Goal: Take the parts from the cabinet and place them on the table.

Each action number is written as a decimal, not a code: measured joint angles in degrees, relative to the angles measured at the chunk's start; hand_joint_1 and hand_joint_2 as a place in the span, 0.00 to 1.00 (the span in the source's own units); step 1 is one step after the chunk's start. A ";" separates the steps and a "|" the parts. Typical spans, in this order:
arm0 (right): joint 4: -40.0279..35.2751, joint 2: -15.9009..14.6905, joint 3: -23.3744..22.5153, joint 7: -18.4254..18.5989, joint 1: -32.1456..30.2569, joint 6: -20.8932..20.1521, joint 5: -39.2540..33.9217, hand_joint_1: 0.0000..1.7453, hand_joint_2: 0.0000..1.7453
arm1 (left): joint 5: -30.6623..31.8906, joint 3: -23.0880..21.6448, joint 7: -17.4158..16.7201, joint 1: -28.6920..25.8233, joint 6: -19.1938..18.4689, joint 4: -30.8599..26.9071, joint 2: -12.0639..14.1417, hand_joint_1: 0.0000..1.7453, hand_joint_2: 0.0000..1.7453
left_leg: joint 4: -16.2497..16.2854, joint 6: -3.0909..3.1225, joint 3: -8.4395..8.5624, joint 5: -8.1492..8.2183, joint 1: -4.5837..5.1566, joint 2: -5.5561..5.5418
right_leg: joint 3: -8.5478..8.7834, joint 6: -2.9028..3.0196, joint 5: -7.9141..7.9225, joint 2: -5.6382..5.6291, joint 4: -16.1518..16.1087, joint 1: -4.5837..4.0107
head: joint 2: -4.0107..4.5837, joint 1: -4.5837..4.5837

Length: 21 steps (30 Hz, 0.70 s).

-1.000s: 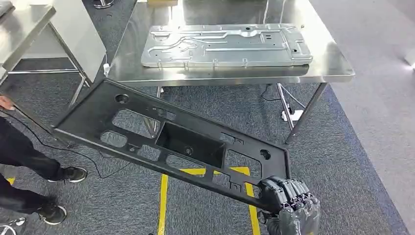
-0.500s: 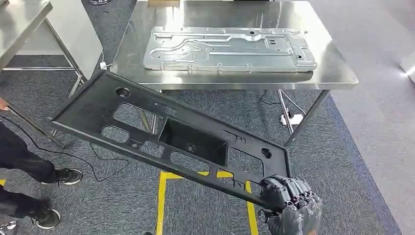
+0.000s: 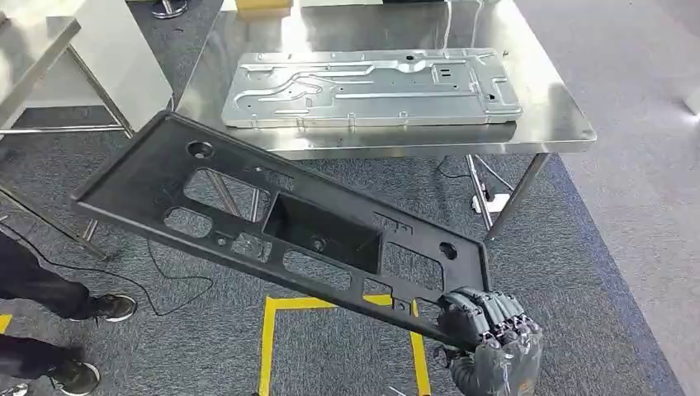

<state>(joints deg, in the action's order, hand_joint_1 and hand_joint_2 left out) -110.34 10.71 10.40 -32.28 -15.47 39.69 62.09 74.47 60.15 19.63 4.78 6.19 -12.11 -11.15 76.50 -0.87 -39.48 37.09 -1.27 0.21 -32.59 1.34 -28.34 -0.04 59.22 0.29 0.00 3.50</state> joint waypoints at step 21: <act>1.38 -2.69 0.39 4.33 3.90 0.00 0.92 1.00 1.00 | 0.63 -0.26 -0.11 0.27 -0.46 0.00 0.24 0.00 1.00 | -18.02 1.72 9.75 -7.40 0.52 -0.22 | -1.74 -3.93 1.74 0.12 0.71 0.91 | 0.00 0.24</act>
<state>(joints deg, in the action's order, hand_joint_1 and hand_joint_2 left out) -108.96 8.02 10.80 -27.95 -11.57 39.69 63.01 75.10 59.89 19.52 5.05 5.73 -12.11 -10.91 58.49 0.85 -29.73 29.69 -0.74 -0.01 -34.33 -2.59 -26.60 0.09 59.93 1.20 0.00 3.74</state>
